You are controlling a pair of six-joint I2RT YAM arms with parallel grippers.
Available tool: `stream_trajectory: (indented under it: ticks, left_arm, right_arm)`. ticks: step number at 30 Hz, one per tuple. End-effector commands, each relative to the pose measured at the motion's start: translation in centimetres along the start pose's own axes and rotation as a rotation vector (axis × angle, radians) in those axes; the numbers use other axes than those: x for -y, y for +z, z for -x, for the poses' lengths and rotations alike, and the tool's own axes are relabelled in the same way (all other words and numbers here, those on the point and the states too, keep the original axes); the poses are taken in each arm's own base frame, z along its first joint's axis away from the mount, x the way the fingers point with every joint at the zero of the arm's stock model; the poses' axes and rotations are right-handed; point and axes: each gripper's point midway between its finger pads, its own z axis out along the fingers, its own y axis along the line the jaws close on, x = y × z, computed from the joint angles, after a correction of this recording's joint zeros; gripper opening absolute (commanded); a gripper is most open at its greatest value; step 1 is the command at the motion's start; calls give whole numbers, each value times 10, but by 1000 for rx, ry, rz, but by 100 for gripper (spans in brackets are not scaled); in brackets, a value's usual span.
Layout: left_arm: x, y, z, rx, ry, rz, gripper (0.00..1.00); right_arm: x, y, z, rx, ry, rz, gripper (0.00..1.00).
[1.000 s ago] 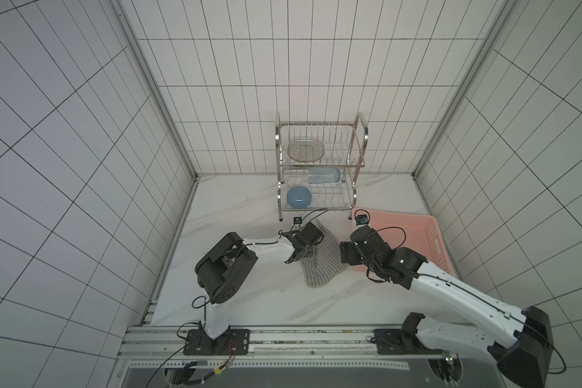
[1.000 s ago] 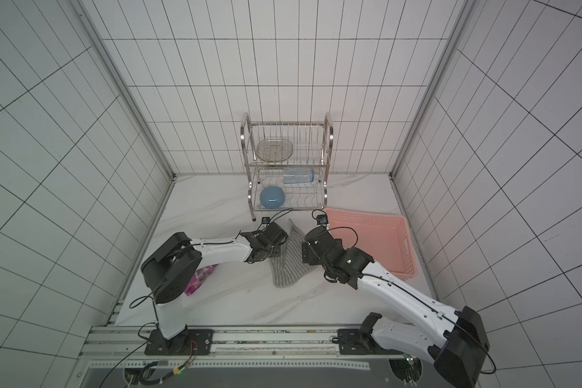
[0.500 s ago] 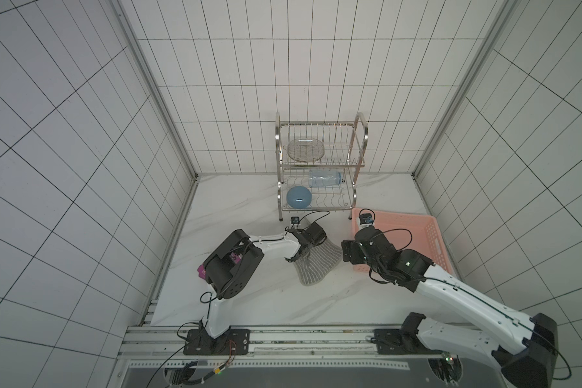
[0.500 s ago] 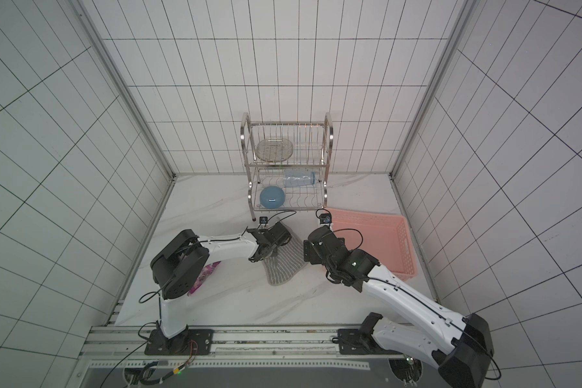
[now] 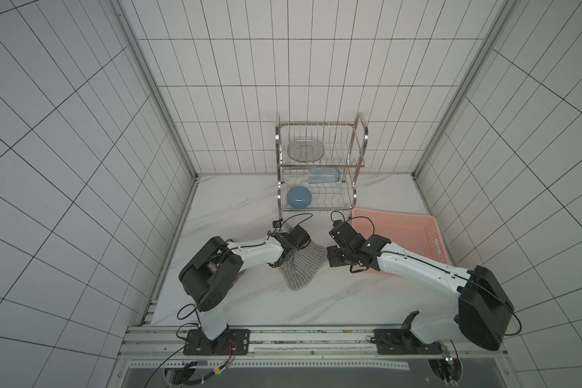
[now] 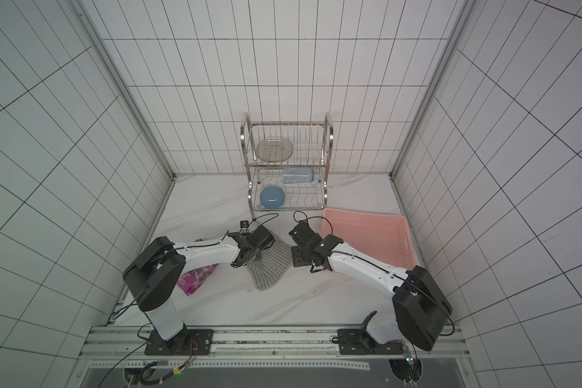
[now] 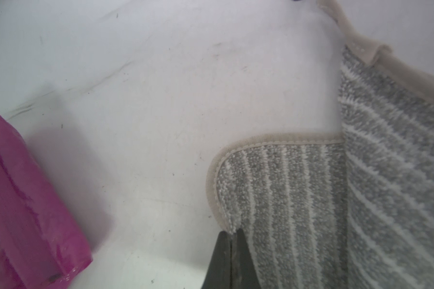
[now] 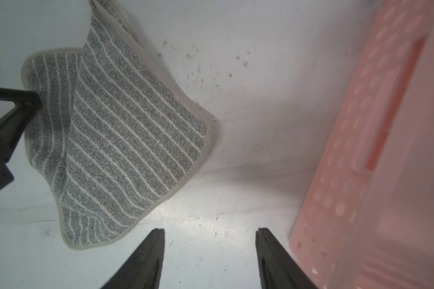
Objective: Fold the square dishcloth
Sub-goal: Flatten out the cleaning item at the center of the board.
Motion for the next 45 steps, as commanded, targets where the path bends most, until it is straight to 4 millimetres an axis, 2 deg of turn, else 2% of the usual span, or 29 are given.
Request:
stream_trajectory:
  ticks: [1,6,10,19,26,30,34,39,42,45]
  left_arm:
    - [9,-3,8,25,-23,-53,0]
    - [3,0,6,16,-36,-43,0]
    - [-3,2,5,12,-54,-39,0]
    - [-9,8,3,2,-65,-30,0]
    - [-9,10,2,-2,-68,-28,0]
    - [-10,11,1,-6,-69,-21,0]
    - [-13,11,1,-5,-72,-12,0]
    - [-19,12,3,-6,-83,-3,0]
    - [-21,12,5,-2,-85,-1,0]
    - [-24,11,8,1,-91,-1,0]
  right_arm:
    - [-10,6,22,-15,32,69,60]
    - [-13,26,36,-63,49,69,56]
    - [-1,39,39,-91,73,7,55]
    - [-2,72,22,-179,91,13,55]
    - [-10,87,17,-188,106,67,55]
    - [-9,96,10,-210,124,62,47]
    - [2,96,1,-211,154,16,37]
    - [12,85,-5,-188,181,-15,12]
    - [15,72,-7,-160,187,-33,6]
    - [17,59,-11,-135,187,-59,4]
